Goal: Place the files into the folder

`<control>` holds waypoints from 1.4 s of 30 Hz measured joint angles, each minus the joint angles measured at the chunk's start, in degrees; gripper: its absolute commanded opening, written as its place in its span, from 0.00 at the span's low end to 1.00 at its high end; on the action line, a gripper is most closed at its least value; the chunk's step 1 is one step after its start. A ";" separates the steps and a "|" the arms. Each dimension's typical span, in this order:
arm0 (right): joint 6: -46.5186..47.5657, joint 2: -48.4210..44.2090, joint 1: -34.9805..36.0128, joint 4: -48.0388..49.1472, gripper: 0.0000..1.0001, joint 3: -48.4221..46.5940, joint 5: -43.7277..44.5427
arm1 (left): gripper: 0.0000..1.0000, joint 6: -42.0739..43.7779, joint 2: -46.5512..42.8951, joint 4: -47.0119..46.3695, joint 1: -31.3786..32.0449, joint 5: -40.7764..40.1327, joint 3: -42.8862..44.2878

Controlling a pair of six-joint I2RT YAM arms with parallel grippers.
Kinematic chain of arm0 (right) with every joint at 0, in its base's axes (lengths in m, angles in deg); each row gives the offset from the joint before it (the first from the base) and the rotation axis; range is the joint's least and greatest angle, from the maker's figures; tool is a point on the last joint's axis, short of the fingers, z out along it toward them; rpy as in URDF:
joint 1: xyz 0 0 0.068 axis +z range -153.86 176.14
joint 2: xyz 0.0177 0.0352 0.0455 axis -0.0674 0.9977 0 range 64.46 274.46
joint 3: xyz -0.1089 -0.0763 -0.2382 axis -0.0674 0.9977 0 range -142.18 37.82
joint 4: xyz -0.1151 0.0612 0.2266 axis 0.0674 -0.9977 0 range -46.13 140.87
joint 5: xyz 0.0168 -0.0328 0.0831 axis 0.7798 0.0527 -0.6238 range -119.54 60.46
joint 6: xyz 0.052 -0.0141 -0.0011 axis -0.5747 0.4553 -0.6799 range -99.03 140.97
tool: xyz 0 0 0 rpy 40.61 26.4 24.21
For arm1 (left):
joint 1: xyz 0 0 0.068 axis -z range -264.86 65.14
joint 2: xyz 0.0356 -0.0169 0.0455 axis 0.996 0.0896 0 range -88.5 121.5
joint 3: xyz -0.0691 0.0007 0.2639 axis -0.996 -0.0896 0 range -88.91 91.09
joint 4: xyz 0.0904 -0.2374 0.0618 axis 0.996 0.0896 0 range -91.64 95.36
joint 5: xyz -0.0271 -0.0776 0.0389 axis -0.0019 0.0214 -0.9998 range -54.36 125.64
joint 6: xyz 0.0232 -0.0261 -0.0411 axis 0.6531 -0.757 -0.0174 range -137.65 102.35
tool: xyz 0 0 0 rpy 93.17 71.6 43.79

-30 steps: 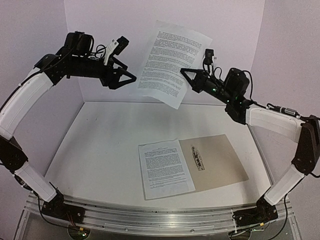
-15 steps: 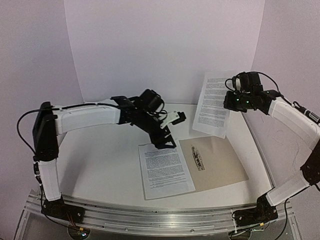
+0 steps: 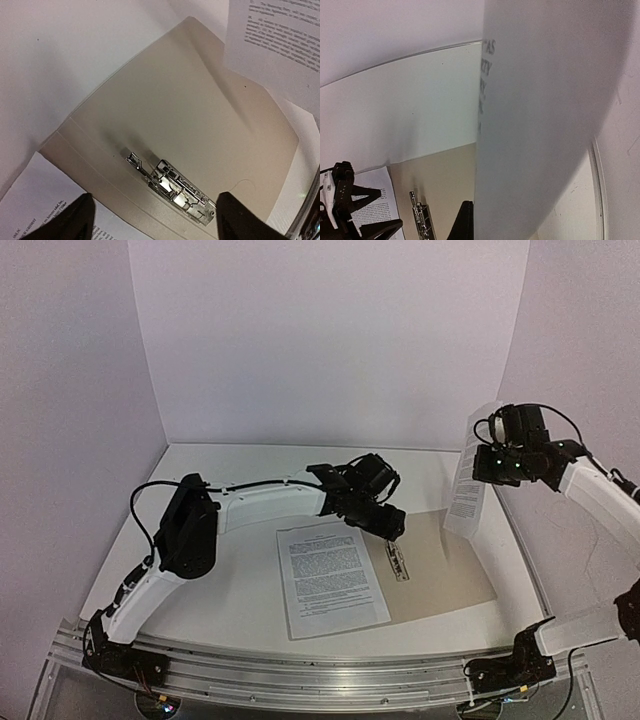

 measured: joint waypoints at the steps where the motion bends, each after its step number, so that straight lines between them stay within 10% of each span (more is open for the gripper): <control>1: 0.08 -0.45 0.00 0.00 0.00 0.25 0.00 | 1.00 -1.36 0.59 0.06 0.17 -0.40 0.38; 11: -0.44 -6.03 0.00 -0.18 0.00 5.90 -1.27 | 0.99 -10.32 7.24 -0.39 3.53 -2.09 3.65; 19: -1.72 -13.09 0.00 -0.11 0.00 6.90 -2.76 | 0.67 -10.28 9.47 -1.78 3.23 -3.08 4.51; 26: -2.36 -13.94 0.00 0.21 0.00 7.22 -5.50 | 0.66 -9.85 7.80 -3.97 2.93 -3.59 0.31; 42: 0.18 -11.38 0.00 3.30 0.00 17.16 -40.33 | 0.66 -6.01 -3.79 1.37 -2.91 1.58 -15.49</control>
